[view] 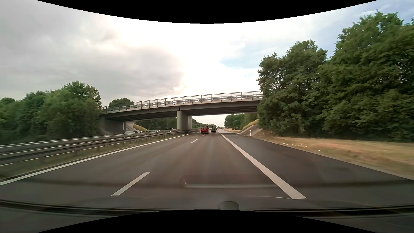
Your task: Follow the waypoints while adhering to traffic rules and regulations
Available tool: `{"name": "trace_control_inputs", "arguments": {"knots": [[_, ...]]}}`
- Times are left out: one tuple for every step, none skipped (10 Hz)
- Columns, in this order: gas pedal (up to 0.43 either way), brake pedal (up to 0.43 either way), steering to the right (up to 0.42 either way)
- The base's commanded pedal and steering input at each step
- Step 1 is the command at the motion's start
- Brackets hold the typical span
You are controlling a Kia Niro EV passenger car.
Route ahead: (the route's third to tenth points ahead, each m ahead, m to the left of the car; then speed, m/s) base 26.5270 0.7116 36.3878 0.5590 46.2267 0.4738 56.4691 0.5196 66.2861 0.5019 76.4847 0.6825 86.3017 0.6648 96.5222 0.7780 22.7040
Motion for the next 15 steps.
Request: {"name": "trace_control_inputs", "arguments": {"knots": [[0.28, 0.0, -0.002], [0.287, 0.0, -0.002], [0.287, 0.0, -0.002], [0.287, 0.0, -0.003], [0.287, 0.0, -0.003], [0.287, 0.0, -0.003], [0.287, 0.0, -0.003], [0.287, 0.0, -0.004], [0.287, 0.0, -0.004], [0.287, 0.0, -0.004], [0.287, 0.0, -0.004], [0.287, 0.0, -0.004], [0.287, 0.0, -0.003], [0.287, 0.0, -0.003], [0.287, 0.0, -0.002]]}}
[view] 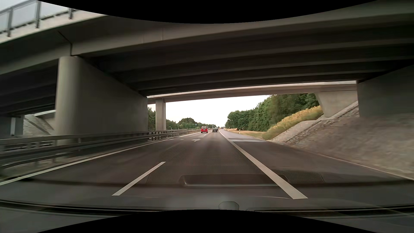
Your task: Follow the waypoints while adhering to traffic rules and regulations
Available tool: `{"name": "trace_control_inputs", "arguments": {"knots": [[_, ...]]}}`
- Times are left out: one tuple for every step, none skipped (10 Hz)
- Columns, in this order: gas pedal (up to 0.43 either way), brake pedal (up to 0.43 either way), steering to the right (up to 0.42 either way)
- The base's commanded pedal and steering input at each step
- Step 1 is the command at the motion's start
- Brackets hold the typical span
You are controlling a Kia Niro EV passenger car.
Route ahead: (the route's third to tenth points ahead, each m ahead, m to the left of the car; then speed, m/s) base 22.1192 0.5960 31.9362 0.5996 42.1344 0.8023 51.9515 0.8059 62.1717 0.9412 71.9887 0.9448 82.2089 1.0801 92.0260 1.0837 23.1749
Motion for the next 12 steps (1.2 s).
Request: {"name": "trace_control_inputs", "arguments": {"knots": [[0.287, 0.0, -0.002], [0.287, 0.0, -0.002], [0.287, 0.0, -0.002], [0.287, 0.0, -0.002], [0.287, 0.0, -0.002], [0.287, 0.0, -0.002], [0.287, 0.0, -0.002], [0.287, 0.0, -0.002], [0.287, 0.0, -0.002], [0.287, 0.0, -0.002], [0.287, 0.0, -0.002], [0.287, 0.0, -0.002]]}}
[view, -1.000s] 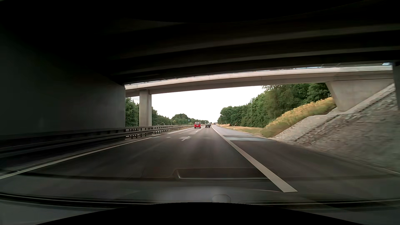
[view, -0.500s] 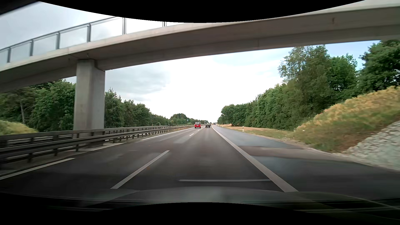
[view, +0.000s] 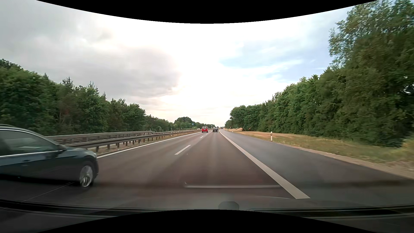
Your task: Follow the waypoints while adhering to traffic rules and regulations
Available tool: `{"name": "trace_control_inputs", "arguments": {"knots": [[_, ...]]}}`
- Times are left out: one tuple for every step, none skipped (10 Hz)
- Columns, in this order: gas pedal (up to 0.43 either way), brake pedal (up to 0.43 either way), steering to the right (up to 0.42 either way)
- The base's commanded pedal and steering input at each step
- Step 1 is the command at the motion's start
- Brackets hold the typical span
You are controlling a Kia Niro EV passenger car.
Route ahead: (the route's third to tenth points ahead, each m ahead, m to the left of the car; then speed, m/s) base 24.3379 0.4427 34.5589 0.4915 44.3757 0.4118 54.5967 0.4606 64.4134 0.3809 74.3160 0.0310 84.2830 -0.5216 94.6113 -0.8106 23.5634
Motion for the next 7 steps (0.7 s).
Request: {"name": "trace_control_inputs", "arguments": {"knots": [[0.287, 0.0, -0.002], [0.299, 0.0, -0.002], [0.299, 0.0, -0.001], [0.311, 0.0, -0.001], [0.319, 0.0, -0.001], [0.319, 0.0, -0.001], [0.319, 0.0, -0.001]]}}
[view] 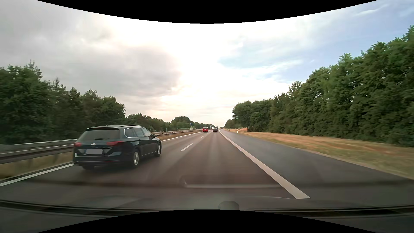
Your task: Follow the waypoints while adhering to traffic rules and regulations
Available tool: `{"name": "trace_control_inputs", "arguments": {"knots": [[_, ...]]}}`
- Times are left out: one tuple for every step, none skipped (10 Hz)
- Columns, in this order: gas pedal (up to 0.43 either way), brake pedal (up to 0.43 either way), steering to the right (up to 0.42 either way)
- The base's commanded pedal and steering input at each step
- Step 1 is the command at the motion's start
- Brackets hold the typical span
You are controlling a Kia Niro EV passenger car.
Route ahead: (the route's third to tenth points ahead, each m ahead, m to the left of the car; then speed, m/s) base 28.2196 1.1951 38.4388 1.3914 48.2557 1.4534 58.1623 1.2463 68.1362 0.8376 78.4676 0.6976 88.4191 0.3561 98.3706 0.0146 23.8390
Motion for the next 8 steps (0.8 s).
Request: {"name": "trace_control_inputs", "arguments": {"knots": [[0.319, 0.0, -0.001], [0.331, 0.0, -0.001], [0.339, 0.0, -0.001], [0.339, 0.0, -0.001], [0.339, 0.0, -0.001], [0.339, 0.0, -0.001], [0.339, 0.0, -0.001], [0.339, 0.0, -0.001]]}}
